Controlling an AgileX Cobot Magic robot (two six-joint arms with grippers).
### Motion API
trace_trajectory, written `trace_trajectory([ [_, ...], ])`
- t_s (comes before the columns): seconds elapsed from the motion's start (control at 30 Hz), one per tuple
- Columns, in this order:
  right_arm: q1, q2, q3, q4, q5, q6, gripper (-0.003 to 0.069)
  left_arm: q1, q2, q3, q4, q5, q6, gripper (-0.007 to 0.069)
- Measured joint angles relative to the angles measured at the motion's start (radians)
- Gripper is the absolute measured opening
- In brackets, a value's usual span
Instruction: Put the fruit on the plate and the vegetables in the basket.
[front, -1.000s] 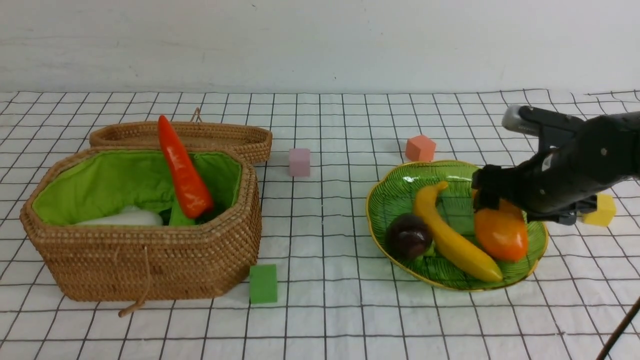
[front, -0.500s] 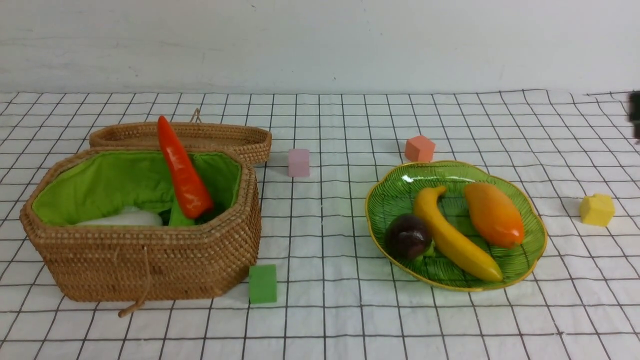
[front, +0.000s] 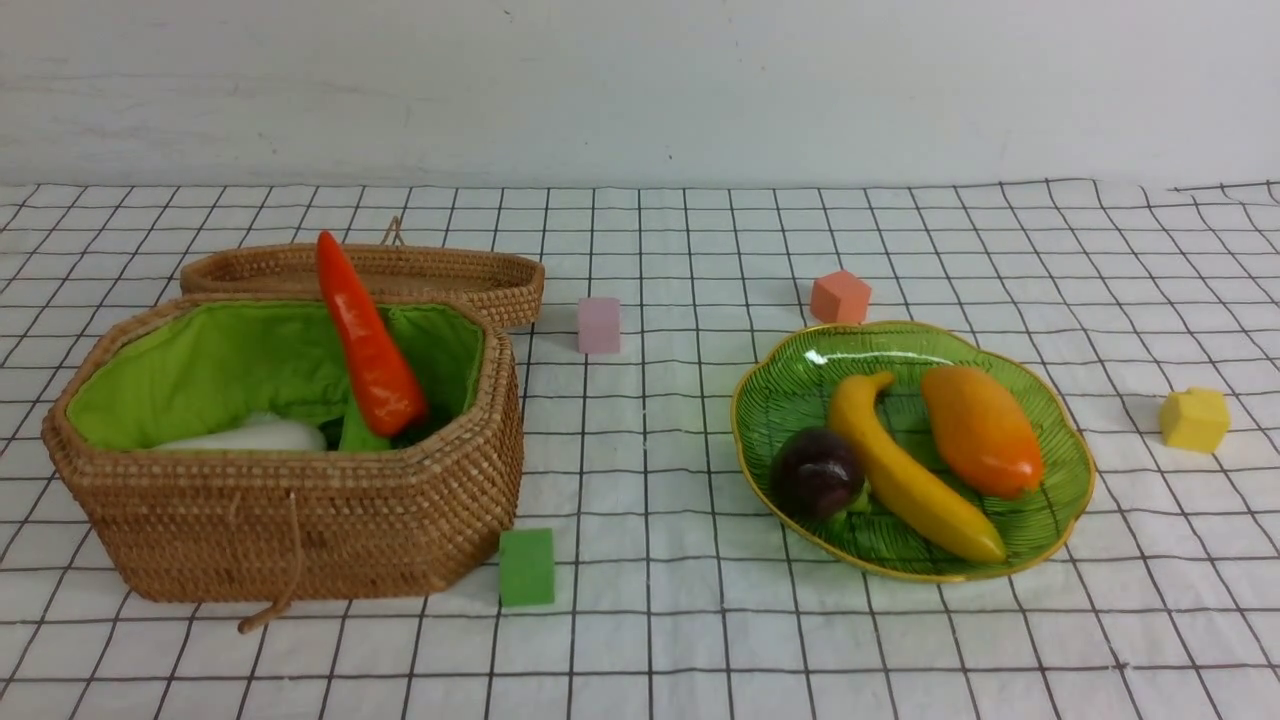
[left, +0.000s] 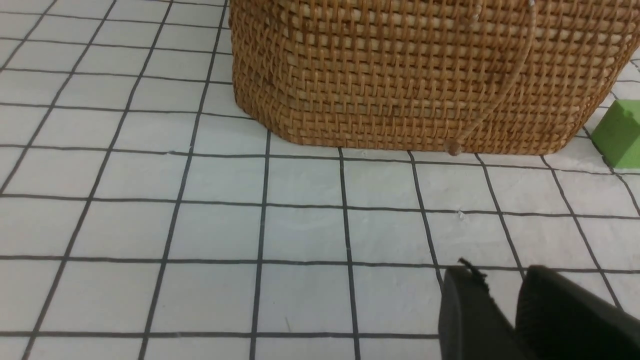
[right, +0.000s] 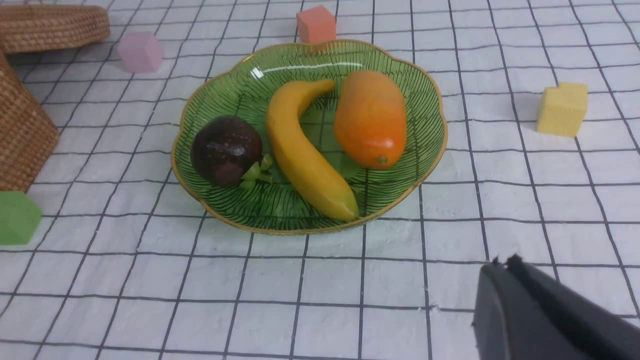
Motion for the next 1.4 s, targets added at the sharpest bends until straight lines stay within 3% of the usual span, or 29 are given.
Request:
trace_trajectory([
  [0.37,-0.004,-0.139,0.156,-0.065,-0.023,-0.001,-0.0001,0.0,0.0,0.0,0.0,0.0,0.0,0.0155],
  [0.7,-0.186,-0.388,0.415,-0.132,-0.086,0.162,0.0004,0.0,0.0,0.0,0.0,0.0,0.0,0.0155],
  [1.4,-0.189,-0.389,0.428,-0.133,-0.146,0.131,0.0018,0.0,0.0,0.0,0.0,0.0,-0.002,0.0171],
])
